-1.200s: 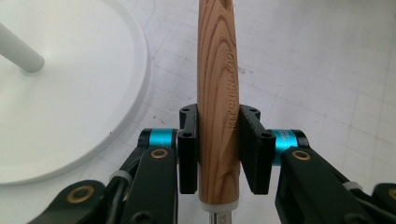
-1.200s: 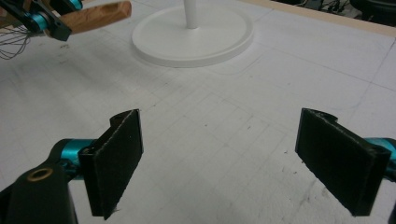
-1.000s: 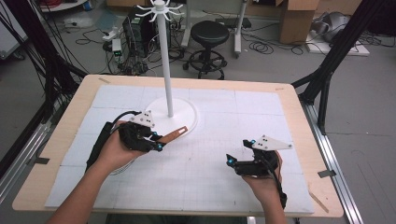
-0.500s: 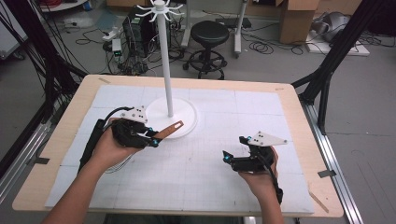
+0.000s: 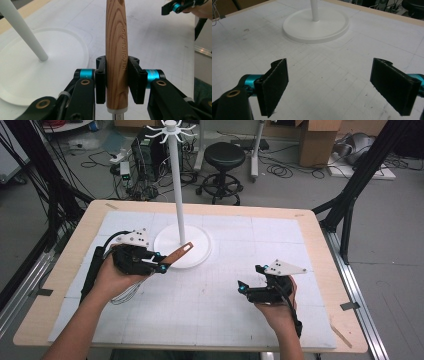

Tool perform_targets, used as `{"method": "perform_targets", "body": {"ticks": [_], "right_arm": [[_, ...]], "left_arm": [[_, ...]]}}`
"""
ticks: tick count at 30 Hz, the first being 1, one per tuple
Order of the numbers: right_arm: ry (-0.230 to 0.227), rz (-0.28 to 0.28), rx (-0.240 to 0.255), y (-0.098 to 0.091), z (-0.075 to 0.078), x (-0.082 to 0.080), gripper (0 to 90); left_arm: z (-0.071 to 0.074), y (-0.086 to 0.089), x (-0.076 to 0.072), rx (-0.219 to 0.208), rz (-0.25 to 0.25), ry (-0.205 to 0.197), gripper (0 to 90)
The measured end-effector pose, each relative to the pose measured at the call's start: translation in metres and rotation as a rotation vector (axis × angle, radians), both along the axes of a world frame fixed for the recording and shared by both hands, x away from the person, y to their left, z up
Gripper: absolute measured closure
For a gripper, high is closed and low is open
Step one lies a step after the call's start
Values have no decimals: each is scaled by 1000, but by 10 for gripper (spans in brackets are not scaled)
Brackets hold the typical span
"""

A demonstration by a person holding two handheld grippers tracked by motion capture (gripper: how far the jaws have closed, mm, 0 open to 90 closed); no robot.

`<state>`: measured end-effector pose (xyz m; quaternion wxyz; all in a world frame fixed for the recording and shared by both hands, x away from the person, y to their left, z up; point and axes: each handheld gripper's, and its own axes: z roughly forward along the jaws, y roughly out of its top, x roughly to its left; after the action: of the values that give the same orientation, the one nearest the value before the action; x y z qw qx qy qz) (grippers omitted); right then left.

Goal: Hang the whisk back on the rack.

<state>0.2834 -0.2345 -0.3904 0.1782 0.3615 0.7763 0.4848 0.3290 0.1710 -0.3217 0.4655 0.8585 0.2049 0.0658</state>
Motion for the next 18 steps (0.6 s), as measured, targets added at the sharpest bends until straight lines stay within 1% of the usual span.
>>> {"method": "perform_targets", "body": {"ticks": [2,3,4,5,6,9,10,12,13,16,18], "right_arm": [[-4,5,-4,1,0,0,137],[-5,6,-7,2,0,0,137],[0,9,-8,2,0,-1,137],[-1,9,-10,3,0,-2,137],[1,9,-8,3,0,-2,137],[-3,7,-7,3,0,-1,137],[-2,7,-9,2,0,-1,137],[-1,5,-8,1,0,-2,137],[-1,5,-8,1,0,-2,137],[3,6,-5,0,-1,-2,137],[6,6,-4,1,-1,-2,137]], "left_arm": [[3,1,-1,-27,-4,0,708],[5,2,-1,-53,-5,-9,708],[7,3,0,-75,-10,-7,708],[9,4,0,-98,-10,-16,708],[11,5,0,-122,-14,-34,707],[17,7,1,-189,-22,-49,707],[19,7,2,-194,-23,-54,706],[24,7,3,-208,-20,-80,707],[26,7,3,-211,-17,-83,707],[34,6,6,-241,-6,-106,706],[39,5,7,-254,-1,-116,706]]}}
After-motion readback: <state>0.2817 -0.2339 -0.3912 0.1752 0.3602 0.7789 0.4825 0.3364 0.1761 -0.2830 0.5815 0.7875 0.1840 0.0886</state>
